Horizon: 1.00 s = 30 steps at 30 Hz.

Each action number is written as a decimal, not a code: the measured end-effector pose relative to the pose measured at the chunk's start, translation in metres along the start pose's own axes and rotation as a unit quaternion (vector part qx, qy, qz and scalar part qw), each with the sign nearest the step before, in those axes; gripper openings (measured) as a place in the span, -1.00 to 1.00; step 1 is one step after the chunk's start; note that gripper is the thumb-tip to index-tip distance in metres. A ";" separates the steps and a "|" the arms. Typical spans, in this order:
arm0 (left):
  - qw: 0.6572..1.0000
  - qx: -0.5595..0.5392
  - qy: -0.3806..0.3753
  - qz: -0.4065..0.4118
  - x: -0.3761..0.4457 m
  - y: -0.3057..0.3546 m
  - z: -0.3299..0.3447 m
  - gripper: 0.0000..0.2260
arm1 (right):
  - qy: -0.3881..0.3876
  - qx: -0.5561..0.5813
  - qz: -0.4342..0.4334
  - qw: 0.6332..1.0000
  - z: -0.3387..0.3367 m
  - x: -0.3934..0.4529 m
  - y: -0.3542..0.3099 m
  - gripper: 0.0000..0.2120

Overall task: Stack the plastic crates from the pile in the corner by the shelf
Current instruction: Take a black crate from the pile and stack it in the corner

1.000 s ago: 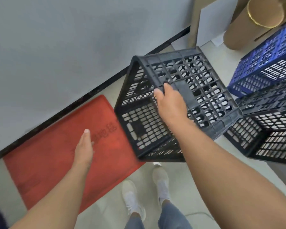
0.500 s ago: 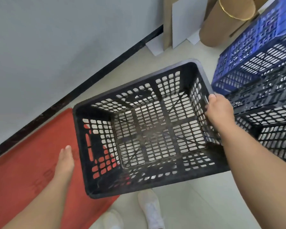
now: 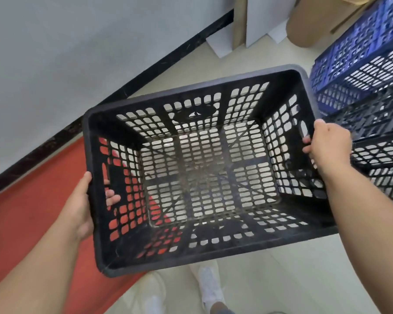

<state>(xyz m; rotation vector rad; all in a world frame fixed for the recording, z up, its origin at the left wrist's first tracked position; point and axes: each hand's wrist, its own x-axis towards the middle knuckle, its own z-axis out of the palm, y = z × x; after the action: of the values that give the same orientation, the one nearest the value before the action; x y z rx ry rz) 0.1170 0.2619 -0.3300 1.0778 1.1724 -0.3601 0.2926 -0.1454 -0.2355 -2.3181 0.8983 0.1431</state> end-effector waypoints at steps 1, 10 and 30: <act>1.000 -0.008 0.003 0.007 -0.009 0.004 -0.012 -0.55 | -0.009 0.006 -0.005 1.000 0.004 -0.008 -0.006 -0.69; 0.985 -0.114 0.122 0.051 -0.064 -0.022 -0.183 -0.58 | -0.173 0.015 -0.091 0.981 0.104 -0.124 -0.052 -0.72; 0.953 -0.163 0.254 -0.008 -0.049 -0.157 -0.452 -0.46 | -0.413 -0.053 -0.078 0.906 0.295 -0.326 -0.041 -0.62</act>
<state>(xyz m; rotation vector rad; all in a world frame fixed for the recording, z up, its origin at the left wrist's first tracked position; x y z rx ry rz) -0.2704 0.5460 -0.3592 0.8902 1.6315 0.1148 0.1069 0.2403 -0.3442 -2.0855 0.2691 1.0336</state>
